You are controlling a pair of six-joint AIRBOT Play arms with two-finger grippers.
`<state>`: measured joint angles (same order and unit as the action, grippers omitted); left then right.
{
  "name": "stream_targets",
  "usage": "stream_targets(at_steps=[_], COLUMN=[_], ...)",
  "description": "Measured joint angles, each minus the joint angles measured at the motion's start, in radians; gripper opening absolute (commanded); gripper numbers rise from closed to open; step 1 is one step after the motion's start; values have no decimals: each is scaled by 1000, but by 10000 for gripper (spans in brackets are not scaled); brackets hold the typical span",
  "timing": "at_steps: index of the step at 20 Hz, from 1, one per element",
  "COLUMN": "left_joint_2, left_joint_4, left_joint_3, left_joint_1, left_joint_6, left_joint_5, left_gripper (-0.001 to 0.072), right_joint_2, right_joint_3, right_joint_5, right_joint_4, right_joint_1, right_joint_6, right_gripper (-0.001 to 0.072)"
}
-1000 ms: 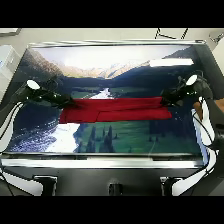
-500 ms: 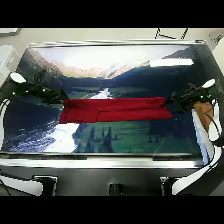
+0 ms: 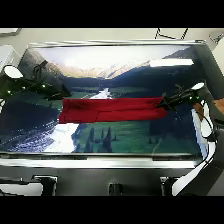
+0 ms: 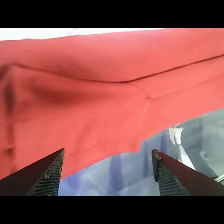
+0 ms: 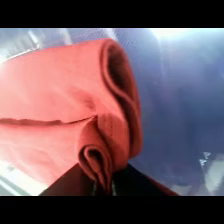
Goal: Fold the clothes and pants, and hang the long-sleeved shirts on hangers.
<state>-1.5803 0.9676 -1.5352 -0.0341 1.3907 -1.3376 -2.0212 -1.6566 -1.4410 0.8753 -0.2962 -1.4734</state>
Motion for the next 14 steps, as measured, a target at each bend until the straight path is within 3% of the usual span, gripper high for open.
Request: stream_targets(at_steps=[1, 2, 9, 14], left_joint_2=[-2, -5, -155, -324], left_joint_4=[0, 0, -55, -409], left_joint_3=[3, 8, 74, 83], left_joint_1=[24, 58, 401, 619], left_joint_6=[5, 10, 195, 270], left_joint_5=[21, 56, 403, 622], left_gripper=[123, 24, 24, 23], right_joint_2=[19, 47, 356, 557], right_joint_3=[0, -2, -2, -2], right_joint_5=[-14, -36, -129, -151], right_joint_4=[-8, -28, -75, -79], right_joint_1=[5, 11, 124, 218], right_joint_6=[9, 19, -13, -92], right_gripper=[32, 33, 34, 35])
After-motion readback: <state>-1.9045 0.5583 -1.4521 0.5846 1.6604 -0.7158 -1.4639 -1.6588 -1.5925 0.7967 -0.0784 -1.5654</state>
